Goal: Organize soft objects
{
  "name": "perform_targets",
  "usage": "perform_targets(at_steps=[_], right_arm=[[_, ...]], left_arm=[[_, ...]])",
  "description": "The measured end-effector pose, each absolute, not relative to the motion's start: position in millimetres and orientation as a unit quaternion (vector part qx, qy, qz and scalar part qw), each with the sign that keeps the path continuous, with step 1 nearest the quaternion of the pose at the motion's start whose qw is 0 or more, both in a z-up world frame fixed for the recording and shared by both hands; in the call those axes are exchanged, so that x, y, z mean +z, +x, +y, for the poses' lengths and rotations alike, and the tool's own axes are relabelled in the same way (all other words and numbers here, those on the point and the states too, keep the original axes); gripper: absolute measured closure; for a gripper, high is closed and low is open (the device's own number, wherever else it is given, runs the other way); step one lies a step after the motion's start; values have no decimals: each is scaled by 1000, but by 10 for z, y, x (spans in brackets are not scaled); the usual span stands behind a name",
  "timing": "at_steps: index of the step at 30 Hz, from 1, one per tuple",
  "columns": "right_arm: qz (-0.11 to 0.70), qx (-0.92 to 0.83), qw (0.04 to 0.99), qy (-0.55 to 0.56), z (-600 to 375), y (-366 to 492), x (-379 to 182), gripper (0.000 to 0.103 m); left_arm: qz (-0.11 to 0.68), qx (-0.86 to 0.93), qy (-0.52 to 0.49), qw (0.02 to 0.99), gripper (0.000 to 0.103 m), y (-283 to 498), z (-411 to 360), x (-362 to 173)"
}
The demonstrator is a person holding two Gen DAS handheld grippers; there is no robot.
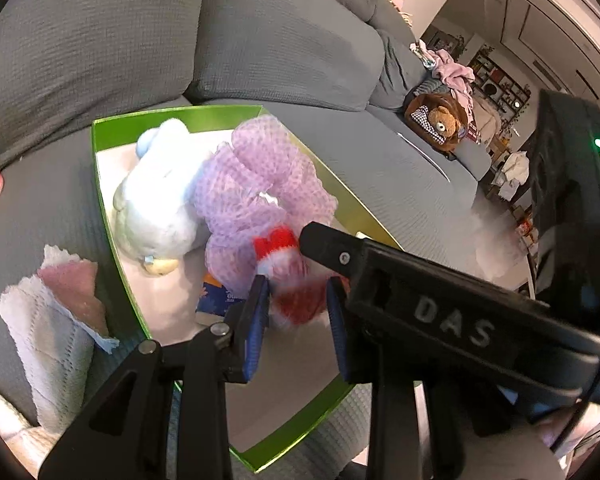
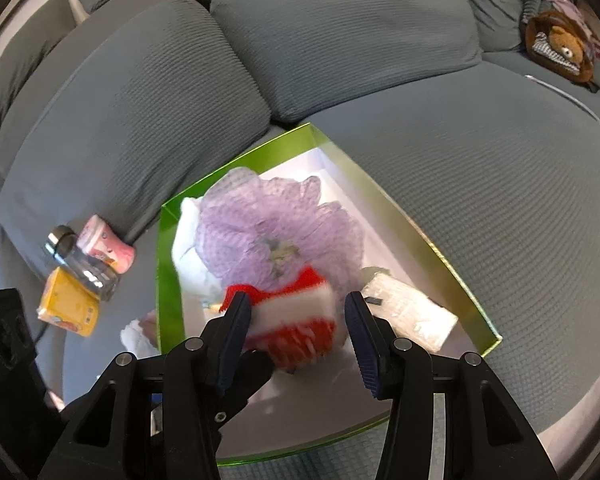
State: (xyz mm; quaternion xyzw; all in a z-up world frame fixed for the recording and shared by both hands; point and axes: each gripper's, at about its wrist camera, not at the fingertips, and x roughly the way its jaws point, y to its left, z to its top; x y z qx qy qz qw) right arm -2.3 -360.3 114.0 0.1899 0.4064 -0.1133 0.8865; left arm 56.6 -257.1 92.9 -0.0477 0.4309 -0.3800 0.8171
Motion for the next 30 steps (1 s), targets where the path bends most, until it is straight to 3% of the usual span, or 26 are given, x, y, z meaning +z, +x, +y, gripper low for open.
perform_targets(at_steps=[4, 7, 12, 15, 20, 24, 30], right_arm=[[398, -124, 889, 189, -3625, -39, 1172, 52], [384, -137, 894, 186, -3626, -79, 1227, 35], [360, -132, 904, 189, -3581, -133, 1332, 30], [342, -131, 913, 182, -3506, -158, 1406, 20], [330, -124, 922, 162, -3310, -144, 1490, 19], [332, -118, 926, 138, -3130, -99, 1518, 19], [335, -107, 930, 105, -2852, -54, 1521, 19]], left_arm=[[418, -378, -65, 824, 71, 557, -2433, 987], [407, -369, -79, 832, 61, 512, -2253, 1054], [376, -354, -102, 850, 28, 346, -1857, 1220], [357, -346, -113, 860, 18, 231, -1575, 1306], [326, -277, -125, 895, 15, 37, -1015, 1375], [322, -209, -130, 914, 4, -42, -578, 1311], [347, -145, -161, 912, 3, -81, 55, 987]])
